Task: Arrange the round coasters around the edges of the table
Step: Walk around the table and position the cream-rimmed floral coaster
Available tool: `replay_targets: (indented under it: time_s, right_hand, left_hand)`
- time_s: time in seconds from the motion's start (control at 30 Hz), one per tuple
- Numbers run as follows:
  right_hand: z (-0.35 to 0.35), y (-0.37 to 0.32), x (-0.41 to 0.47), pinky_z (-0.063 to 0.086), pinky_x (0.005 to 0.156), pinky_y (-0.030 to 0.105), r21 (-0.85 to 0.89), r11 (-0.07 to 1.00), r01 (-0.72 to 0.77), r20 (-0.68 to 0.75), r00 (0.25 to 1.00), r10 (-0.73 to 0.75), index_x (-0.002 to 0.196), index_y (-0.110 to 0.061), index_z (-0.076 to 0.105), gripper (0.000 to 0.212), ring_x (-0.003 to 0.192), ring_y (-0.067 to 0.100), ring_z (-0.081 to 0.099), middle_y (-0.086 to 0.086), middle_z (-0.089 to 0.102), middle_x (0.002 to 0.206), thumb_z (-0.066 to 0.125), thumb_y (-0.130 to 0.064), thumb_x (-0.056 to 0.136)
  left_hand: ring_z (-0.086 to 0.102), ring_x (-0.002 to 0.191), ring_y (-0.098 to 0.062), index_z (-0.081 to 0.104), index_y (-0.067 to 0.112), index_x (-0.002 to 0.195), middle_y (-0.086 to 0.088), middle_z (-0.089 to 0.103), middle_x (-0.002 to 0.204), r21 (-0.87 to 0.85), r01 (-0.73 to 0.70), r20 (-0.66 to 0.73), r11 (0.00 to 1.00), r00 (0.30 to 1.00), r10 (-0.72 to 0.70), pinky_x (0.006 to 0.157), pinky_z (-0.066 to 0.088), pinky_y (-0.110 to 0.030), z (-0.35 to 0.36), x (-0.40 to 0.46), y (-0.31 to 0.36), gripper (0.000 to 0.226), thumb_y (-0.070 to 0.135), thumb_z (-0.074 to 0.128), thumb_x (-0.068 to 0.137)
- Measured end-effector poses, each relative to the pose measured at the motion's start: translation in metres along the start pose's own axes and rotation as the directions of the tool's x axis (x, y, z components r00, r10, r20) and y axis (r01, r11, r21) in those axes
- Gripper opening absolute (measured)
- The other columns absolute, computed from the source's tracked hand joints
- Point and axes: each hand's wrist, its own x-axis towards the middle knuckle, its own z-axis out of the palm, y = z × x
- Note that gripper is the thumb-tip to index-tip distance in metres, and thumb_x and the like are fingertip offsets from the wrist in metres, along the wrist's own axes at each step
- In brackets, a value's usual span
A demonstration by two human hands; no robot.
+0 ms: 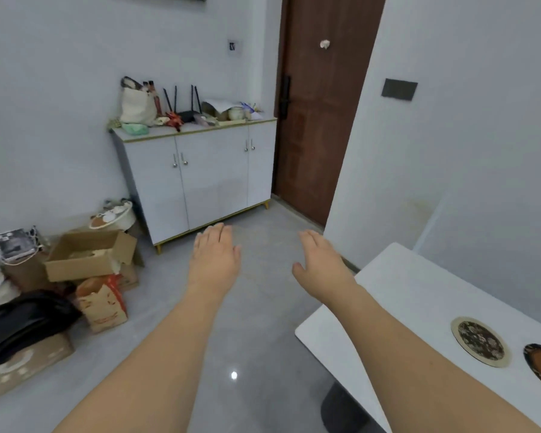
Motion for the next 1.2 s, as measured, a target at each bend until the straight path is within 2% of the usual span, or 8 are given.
replay_targets:
  time_s: [0.13,0.27,0.43,0.6,0.77,0.9,1.03,1.2]
  right_hand:
    - [0.023,-0.079,0.047,0.014,0.120,0.032,0.024,0.994,0.110,0.062,0.992,-0.111,0.149,-0.008,0.020,0.064,0.144,0.023,0.016,0.010,0.020,0.157,0.046,-0.022,0.092]
    - [0.045,-0.130,0.089,0.013,0.120,0.032,0.062,0.984,0.166,0.111,0.979,-0.172,0.150,-0.012,0.018,0.064,0.146,0.020,0.012,0.007,0.016,0.159,0.046,-0.023,0.093]
    - [0.060,-0.152,0.147,0.015,0.119,0.031,0.079,0.979,0.186,0.127,0.973,-0.195,0.149,-0.011,0.020,0.063,0.146,0.020,0.013,0.007,0.019,0.158,0.046,-0.021,0.092]
    - [0.055,-0.158,0.219,0.017,0.119,0.032,0.113,0.974,0.194,0.058,0.978,-0.202,0.148,-0.008,0.024,0.060,0.144,0.022,0.017,0.007,0.022,0.156,0.046,-0.020,0.093]
    - [0.053,-0.157,0.284,0.020,0.118,0.033,0.119,0.979,0.165,0.012,0.986,-0.167,0.147,-0.008,0.027,0.060,0.143,0.024,0.022,0.007,0.026,0.155,0.047,-0.021,0.092]
    - [0.058,-0.140,0.328,0.023,0.116,0.034,0.076,0.994,0.075,0.016,0.997,-0.076,0.145,-0.008,0.029,0.059,0.140,0.025,0.027,0.008,0.030,0.152,0.046,-0.020,0.090]
    - [0.058,-0.116,0.364,0.026,0.113,0.034,0.042,0.998,-0.047,-0.059,0.997,0.049,0.143,-0.007,0.033,0.058,0.136,0.026,0.033,0.009,0.036,0.148,0.049,-0.019,0.088]
    - [0.050,-0.082,0.387,0.026,0.113,0.035,0.036,0.966,-0.258,-0.124,0.958,0.260,0.144,-0.009,0.031,0.061,0.137,0.027,0.031,0.008,0.032,0.150,0.050,-0.021,0.088]
  left_hand:
    - [0.041,0.132,-0.030,0.040,0.006,0.140,-0.013,0.044,0.144,0.085,0.082,-0.012,0.993,0.997,-0.081,0.114,0.028,-0.040,-0.022,0.012,-0.087,0.048,0.031,0.042,0.099]
    - [0.043,0.132,-0.030,0.044,0.006,0.135,-0.013,0.047,0.142,0.127,0.155,-0.040,0.980,0.988,-0.151,0.113,0.030,-0.042,-0.037,0.034,-0.149,0.045,0.031,0.043,0.098]
    - [0.045,0.128,-0.030,0.046,0.006,0.135,-0.012,0.051,0.138,0.159,0.151,-0.048,0.976,0.988,-0.145,0.111,0.033,-0.042,-0.043,0.083,-0.192,0.046,0.031,0.045,0.097]
    - [0.049,0.120,-0.035,0.050,0.003,0.129,-0.016,0.054,0.132,0.173,0.169,-0.117,0.970,0.982,-0.150,0.107,0.037,-0.045,-0.057,0.155,-0.212,0.042,0.029,0.048,0.096]
    - [0.050,0.120,-0.037,0.051,0.002,0.128,-0.017,0.055,0.133,0.169,0.074,-0.108,0.983,0.993,-0.056,0.106,0.037,-0.046,-0.050,0.226,-0.213,0.041,0.027,0.047,0.097]
    - [0.049,0.123,-0.033,0.049,0.003,0.130,-0.015,0.053,0.135,0.194,-0.022,-0.044,0.981,0.999,0.031,0.106,0.036,-0.043,-0.027,0.283,-0.220,0.041,0.028,0.044,0.098]
    - [0.042,0.131,-0.031,0.042,0.004,0.138,-0.013,0.046,0.144,0.162,-0.147,0.024,0.976,0.989,0.145,0.114,0.030,-0.041,-0.005,0.348,-0.213,0.046,0.030,0.039,0.101]
    - [0.044,0.129,-0.034,0.043,0.005,0.137,-0.014,0.046,0.144,0.091,-0.321,0.059,0.943,0.947,0.317,0.112,0.031,-0.041,0.026,0.424,-0.179,0.045,0.029,0.041,0.099]
